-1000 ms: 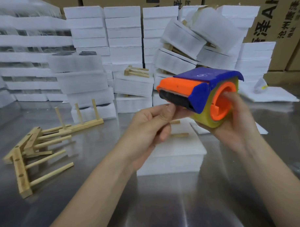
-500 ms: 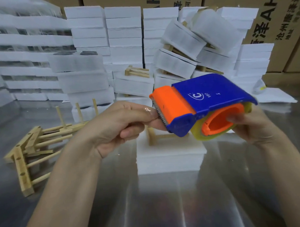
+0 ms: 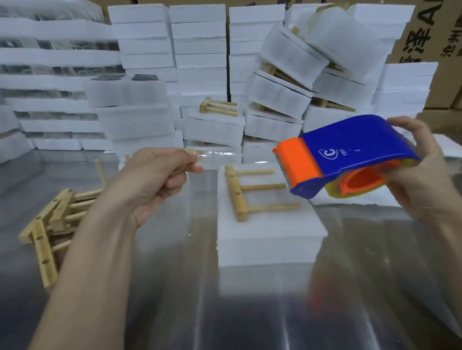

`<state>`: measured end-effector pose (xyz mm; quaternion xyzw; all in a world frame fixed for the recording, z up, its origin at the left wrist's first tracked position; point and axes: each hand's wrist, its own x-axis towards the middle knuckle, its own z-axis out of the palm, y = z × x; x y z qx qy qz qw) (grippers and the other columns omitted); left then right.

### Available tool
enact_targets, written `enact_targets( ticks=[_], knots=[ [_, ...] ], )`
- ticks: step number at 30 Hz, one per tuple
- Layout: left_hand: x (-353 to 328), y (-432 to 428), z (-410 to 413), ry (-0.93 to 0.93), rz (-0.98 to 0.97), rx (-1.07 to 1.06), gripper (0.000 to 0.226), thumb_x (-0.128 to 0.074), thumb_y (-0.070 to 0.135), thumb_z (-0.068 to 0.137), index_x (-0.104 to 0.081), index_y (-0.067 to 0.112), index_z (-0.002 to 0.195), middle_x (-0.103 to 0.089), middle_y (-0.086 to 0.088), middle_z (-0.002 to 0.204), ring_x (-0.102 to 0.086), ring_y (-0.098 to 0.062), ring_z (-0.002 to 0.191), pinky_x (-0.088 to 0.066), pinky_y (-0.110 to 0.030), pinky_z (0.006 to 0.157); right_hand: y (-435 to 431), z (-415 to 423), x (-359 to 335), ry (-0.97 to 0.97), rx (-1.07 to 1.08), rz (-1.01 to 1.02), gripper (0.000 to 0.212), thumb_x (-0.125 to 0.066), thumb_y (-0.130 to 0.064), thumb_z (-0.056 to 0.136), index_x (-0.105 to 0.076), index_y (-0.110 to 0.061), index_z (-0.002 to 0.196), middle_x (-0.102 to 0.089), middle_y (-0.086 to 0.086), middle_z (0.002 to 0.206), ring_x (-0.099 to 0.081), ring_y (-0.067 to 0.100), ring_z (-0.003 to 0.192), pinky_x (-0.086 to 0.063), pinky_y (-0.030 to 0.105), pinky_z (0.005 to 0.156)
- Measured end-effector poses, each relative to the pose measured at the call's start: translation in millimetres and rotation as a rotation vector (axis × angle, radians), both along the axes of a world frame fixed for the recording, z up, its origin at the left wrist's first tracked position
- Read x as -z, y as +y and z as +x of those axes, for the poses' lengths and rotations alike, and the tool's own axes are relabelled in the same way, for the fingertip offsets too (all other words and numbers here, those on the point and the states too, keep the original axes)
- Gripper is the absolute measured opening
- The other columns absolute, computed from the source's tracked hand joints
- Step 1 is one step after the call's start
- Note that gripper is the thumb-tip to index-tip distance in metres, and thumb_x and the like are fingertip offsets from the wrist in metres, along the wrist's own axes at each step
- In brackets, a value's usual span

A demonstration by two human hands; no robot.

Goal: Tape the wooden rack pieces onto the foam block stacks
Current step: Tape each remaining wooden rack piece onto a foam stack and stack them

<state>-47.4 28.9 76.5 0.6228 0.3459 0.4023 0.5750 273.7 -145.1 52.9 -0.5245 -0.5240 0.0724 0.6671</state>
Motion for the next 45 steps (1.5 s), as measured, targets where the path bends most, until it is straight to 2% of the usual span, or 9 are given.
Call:
enact_targets(
  ticks=[4, 7, 11, 15, 24, 28, 32, 36, 45],
  knots=[
    [5, 2, 5, -0.032, 0.045, -0.039, 0.016, -0.063, 0.022, 0.091, -0.072, 0.01, 0.086, -0.061, 0.009, 0.059, -0.037, -0.004, 0.041, -0.037, -0.011, 0.044, 12, -14, -4, 0.036, 0.003, 0.04, 0.06, -0.083, -0.017, 0.064, -0.053, -0.039, 0.112, -0.068, -0.003, 0.112, -0.067, 0.018, 0.103, -0.058, 0.032, 0.077],
    [5, -1, 8, -0.013, 0.127, -0.082, 0.026, -0.062, 0.025, 0.093, -0.067, 0.006, 0.075, -0.062, 0.012, 0.057, -0.038, -0.005, 0.042, -0.04, -0.013, 0.05, 5, -17, -11, 0.084, -0.002, 0.057, 0.075, -0.09, -0.047, 0.049, -0.053, -0.046, 0.115, -0.069, -0.004, 0.111, -0.067, 0.022, 0.105, -0.059, 0.033, 0.08],
    [3, -5, 12, -0.042, 0.261, -0.164, 0.04, -0.061, 0.018, 0.093, -0.061, 0.01, 0.054, -0.066, 0.01, 0.059, -0.037, -0.006, 0.039, -0.036, -0.013, 0.045, 0, 5, -6, 0.07, 0.082, 0.034, 0.079, -0.087, -0.02, 0.06, -0.049, -0.05, 0.123, -0.071, -0.005, 0.111, -0.069, 0.02, 0.101, -0.057, 0.044, 0.082],
    [4, -5, 16, -0.055, 0.297, -0.208, 0.033, -0.061, 0.015, 0.093, -0.064, -0.001, 0.064, -0.063, 0.012, 0.053, -0.037, -0.006, 0.037, -0.034, -0.013, 0.043, 2, 18, 7, 0.045, 0.082, -0.108, 0.089, -0.067, 0.015, 0.07, -0.05, -0.053, 0.125, -0.071, -0.002, 0.108, -0.069, 0.021, 0.101, -0.052, 0.049, 0.087],
    [2, 7, 2, -0.259, 0.151, -0.367, 0.025, -0.059, 0.009, 0.088, -0.062, 0.005, 0.064, -0.051, 0.01, 0.046, -0.028, -0.007, 0.036, -0.021, -0.013, 0.037, 3, 16, 12, -0.012, 0.217, -0.054, 0.071, -0.07, 0.004, 0.081, -0.049, -0.054, 0.117, -0.07, -0.011, 0.105, -0.068, 0.015, 0.1, -0.056, 0.038, 0.08],
    [14, 12, 6, -0.154, 0.222, -0.382, 0.024, -0.06, 0.014, 0.092, -0.066, 0.016, 0.069, -0.054, -0.003, 0.062, -0.031, -0.006, 0.04, -0.022, -0.019, 0.042, 5, 9, 10, 0.045, 0.326, 0.074, 0.053, -0.076, -0.02, 0.08, -0.049, -0.051, 0.114, -0.069, -0.016, 0.105, -0.068, 0.014, 0.1, -0.058, 0.041, 0.078],
    [28, 24, 10, -0.019, 0.27, -0.335, 0.022, -0.06, 0.027, 0.094, -0.07, 0.019, 0.076, -0.042, 0.013, 0.04, -0.031, -0.005, 0.037, -0.025, -0.018, 0.042, 6, 1, 6, 0.114, 0.37, 0.12, 0.053, -0.079, -0.052, 0.068, -0.05, -0.052, 0.112, -0.067, -0.019, 0.105, -0.067, 0.011, 0.101, -0.059, 0.03, 0.073],
    [47, 36, 17, 0.059, 0.281, -0.393, 0.023, -0.059, 0.025, 0.094, -0.072, 0.012, 0.079, -0.054, 0.011, 0.052, -0.038, -0.001, 0.036, -0.029, -0.022, 0.049, 12, 1, 12, 0.06, 0.434, 0.068, 0.05, -0.076, -0.03, 0.075, -0.049, -0.052, 0.111, -0.068, -0.017, 0.097, -0.068, 0.007, 0.095, -0.057, 0.019, 0.069],
    [90, 40, 33, 0.464, 0.281, -0.275, 0.035, -0.052, 0.031, 0.097, -0.066, 0.007, 0.075, -0.053, 0.001, 0.054, -0.048, -0.022, 0.056, -0.036, -0.029, 0.062, 14, 15, 27, 0.033, 0.467, -0.014, 0.059, -0.066, -0.001, 0.082, -0.048, -0.052, 0.106, -0.066, -0.015, 0.085, -0.065, 0.01, 0.087, -0.052, 0.039, 0.081]
  ],
)
